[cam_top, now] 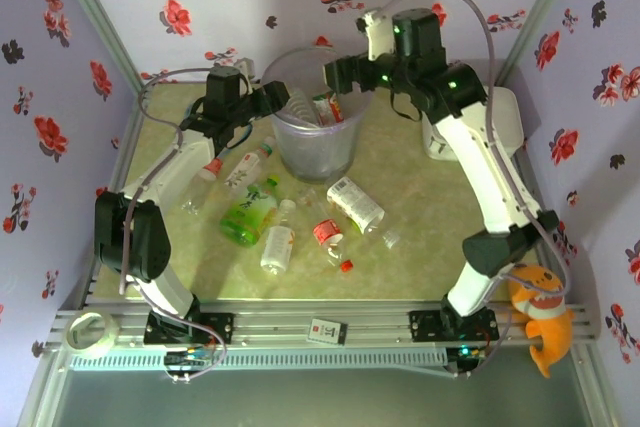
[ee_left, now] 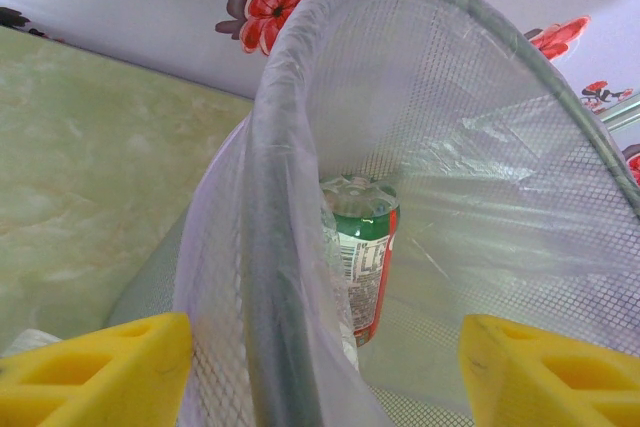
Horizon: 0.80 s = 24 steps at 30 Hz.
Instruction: Put the plastic bottles in the bin
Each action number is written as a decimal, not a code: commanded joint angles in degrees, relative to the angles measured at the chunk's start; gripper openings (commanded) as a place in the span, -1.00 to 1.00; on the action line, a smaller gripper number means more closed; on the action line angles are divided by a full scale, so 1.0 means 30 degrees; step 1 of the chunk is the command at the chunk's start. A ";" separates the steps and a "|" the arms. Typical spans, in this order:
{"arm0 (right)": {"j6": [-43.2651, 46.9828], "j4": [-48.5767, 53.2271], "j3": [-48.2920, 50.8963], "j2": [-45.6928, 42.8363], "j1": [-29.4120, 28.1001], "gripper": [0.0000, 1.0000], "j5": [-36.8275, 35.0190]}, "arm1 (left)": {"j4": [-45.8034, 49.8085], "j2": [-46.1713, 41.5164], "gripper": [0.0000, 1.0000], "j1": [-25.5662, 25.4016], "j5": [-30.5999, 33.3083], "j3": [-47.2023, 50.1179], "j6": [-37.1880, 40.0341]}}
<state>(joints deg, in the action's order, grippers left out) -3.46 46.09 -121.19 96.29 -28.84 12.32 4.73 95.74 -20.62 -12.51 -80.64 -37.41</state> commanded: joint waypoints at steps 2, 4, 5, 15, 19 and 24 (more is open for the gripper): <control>0.0940 0.2012 0.3100 -0.1813 0.0311 0.79 -0.1379 | 0.0708 0.0782 0.43 -0.0227 -0.0516 -0.0285 0.0301; 0.1111 0.2621 0.4675 -0.2826 0.0399 0.77 -0.1522 | 0.0737 0.0755 0.43 -0.0231 -0.0546 -0.0307 0.0327; 0.1149 0.3010 0.5504 -0.3359 0.0428 0.76 -0.1610 | 0.0737 0.0728 0.43 -0.0217 -0.0589 -0.0307 0.0325; 0.0988 0.5656 1.3342 -0.6792 0.0334 0.72 -0.1921 | 0.0736 0.0667 0.43 -0.0220 -0.0582 -0.0336 0.0472; 0.0430 0.5518 1.5943 -0.6972 0.0086 0.78 -0.2324 | 0.0737 0.0722 0.43 -0.0223 -0.0604 -0.0278 0.0481; -0.0176 0.4550 1.7939 -0.6265 -0.0389 0.92 -0.2587 | 0.0883 0.0723 0.43 -0.0216 -0.0618 -0.0365 0.0546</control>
<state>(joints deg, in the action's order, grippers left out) -2.35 61.14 -69.23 76.40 -29.12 6.04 4.95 95.83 -20.62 -12.64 -80.86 -37.34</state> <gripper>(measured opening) 0.951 0.716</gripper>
